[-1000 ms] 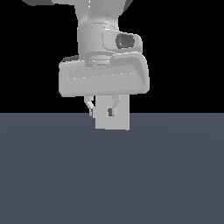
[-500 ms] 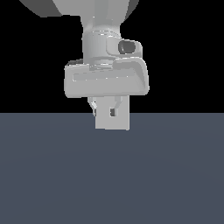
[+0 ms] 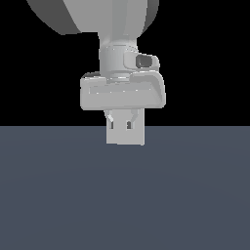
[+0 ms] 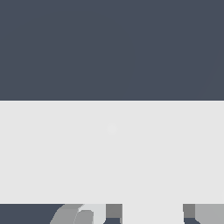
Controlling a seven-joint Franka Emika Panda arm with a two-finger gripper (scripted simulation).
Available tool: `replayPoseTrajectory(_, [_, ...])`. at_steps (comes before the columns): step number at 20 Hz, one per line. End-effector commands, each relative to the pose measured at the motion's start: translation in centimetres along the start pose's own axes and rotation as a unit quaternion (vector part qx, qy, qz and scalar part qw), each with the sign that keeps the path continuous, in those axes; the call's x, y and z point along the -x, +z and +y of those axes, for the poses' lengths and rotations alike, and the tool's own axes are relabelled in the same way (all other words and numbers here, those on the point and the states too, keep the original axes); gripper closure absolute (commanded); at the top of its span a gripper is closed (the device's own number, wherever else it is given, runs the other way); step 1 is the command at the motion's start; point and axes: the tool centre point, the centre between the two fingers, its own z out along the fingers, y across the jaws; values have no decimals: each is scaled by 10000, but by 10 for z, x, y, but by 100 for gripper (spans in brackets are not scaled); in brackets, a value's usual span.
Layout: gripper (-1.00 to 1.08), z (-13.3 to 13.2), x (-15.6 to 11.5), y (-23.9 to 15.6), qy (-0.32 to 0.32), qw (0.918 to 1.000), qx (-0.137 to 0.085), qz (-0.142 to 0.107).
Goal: Plug the charger into the wall socket.
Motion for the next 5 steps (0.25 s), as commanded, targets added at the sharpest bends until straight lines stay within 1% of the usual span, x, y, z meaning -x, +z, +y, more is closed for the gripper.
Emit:
replayPoseTrajectory(1, [108, 0, -3, 0, -2, 10000, -1, 1])
replayPoseTrajectory(5, [108, 0, -2, 0, -2, 10000, 1, 2])
